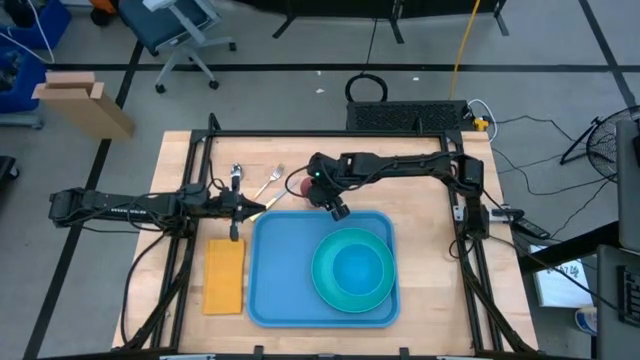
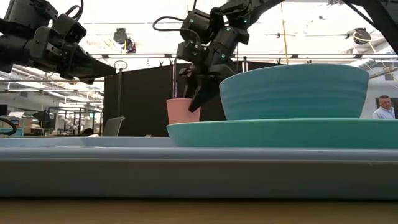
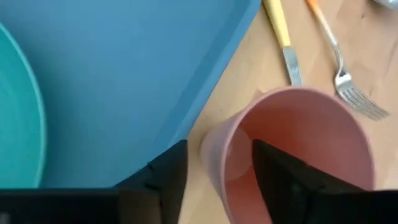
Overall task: Set up tray
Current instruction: Put the pink cup on the top left of the green plate, then put the yellow napkin on the bottom left of the pink cup
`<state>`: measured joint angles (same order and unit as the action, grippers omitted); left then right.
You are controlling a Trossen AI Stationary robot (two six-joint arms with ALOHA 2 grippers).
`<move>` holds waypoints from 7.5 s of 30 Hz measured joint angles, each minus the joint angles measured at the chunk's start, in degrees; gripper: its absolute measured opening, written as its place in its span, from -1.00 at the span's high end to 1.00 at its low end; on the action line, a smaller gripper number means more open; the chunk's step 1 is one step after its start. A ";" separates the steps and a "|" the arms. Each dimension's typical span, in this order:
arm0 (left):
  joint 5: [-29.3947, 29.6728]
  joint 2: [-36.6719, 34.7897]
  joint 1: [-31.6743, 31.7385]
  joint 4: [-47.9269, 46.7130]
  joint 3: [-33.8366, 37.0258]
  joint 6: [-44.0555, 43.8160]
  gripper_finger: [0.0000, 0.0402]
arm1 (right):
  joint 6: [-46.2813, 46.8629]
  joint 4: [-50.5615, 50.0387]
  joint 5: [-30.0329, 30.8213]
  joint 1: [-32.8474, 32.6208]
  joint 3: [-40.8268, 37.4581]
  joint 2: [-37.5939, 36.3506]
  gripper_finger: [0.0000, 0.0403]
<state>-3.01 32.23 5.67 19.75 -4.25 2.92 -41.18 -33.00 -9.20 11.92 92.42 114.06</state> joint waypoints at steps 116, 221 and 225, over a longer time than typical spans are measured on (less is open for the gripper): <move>-0.07 0.00 -0.01 1.07 -0.01 1.09 0.85 | 38.88 -8.38 5.92 -18.67 13.77 7.82 0.39; -12.15 37.90 0.70 -75.12 -30.58 -22.57 -0.67 | 39.44 62.83 -4.66 -12.24 -83.86 -86.53 1.00; -9.74 37.83 0.70 -72.12 -30.18 -25.56 -0.56 | 39.44 62.80 -4.66 -12.24 -83.86 -86.53 1.00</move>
<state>-12.74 70.06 6.37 -52.37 -34.43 -22.64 -1.74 29.80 -13.87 -0.32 8.56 27.53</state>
